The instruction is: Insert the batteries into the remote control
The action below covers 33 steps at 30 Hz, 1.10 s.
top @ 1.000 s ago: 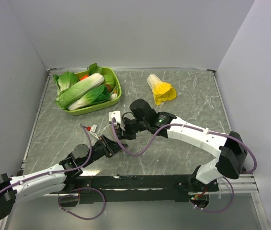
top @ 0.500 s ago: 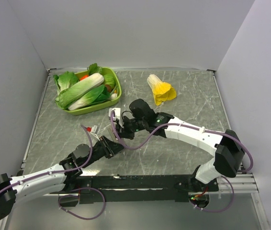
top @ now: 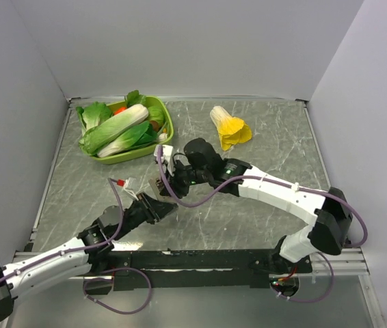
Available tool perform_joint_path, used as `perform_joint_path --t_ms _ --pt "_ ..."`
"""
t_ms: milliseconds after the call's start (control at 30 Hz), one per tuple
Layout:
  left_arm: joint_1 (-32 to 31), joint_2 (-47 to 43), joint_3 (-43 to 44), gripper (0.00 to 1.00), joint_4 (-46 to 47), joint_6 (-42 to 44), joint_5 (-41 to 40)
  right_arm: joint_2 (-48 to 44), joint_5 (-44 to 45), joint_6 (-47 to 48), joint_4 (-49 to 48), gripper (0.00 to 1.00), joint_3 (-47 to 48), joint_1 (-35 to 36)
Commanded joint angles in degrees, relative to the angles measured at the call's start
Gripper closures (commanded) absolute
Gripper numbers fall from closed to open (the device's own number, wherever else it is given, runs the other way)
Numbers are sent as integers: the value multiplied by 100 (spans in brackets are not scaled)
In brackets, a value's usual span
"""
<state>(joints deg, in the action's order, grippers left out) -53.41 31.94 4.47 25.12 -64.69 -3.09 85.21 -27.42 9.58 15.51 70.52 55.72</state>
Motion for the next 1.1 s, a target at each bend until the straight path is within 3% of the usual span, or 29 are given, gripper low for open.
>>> perform_joint_path --t_ms 0,100,267,400,533,800,1067 --pt "495 -74 502 99 -788 386 -210 -697 421 -439 40 53 269 -158" --pt "1058 57 485 99 -1080 413 115 -804 772 -580 84 43 190 -483" --pt "1736 259 90 99 -913 343 686 -480 1151 -765 189 44 94 -1185" --pt "2106 93 -279 99 -448 272 1038 379 1274 -564 312 49 277 -1397" --pt "2168 -276 -438 99 -394 342 1179 1154 1406 -449 120 54 550 -1450" --pt "2177 -1242 -579 99 -912 439 1276 2841 1573 -132 137 54 1648 -1442" --pt "2177 -1814 -482 99 -1483 527 1329 3817 1643 -88 172 53 2554 -1424"
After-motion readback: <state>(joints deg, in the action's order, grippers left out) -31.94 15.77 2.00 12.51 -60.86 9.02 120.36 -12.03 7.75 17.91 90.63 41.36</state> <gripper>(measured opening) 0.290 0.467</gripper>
